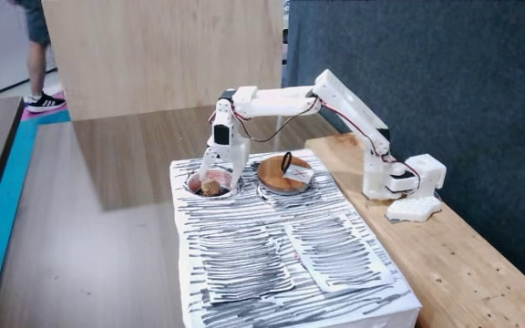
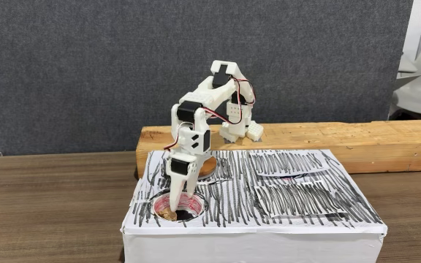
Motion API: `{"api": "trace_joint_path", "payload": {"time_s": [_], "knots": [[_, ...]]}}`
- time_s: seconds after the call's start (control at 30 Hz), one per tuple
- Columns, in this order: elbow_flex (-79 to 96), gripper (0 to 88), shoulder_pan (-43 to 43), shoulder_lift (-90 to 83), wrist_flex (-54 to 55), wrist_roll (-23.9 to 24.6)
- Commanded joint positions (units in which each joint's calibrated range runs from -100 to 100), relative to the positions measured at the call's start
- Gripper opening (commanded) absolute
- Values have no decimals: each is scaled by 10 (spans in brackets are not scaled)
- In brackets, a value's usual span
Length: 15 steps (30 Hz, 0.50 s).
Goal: Pick the brown debris from the hole.
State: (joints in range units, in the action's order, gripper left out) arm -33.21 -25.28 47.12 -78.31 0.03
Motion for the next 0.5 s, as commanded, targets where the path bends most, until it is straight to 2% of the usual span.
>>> {"api": "trace_joint_path", "payload": {"time_s": [0.0,0.47], "knots": [[-16,290,-3,6,2,-2],[-21,289,-15,-2,2,-2]]}}
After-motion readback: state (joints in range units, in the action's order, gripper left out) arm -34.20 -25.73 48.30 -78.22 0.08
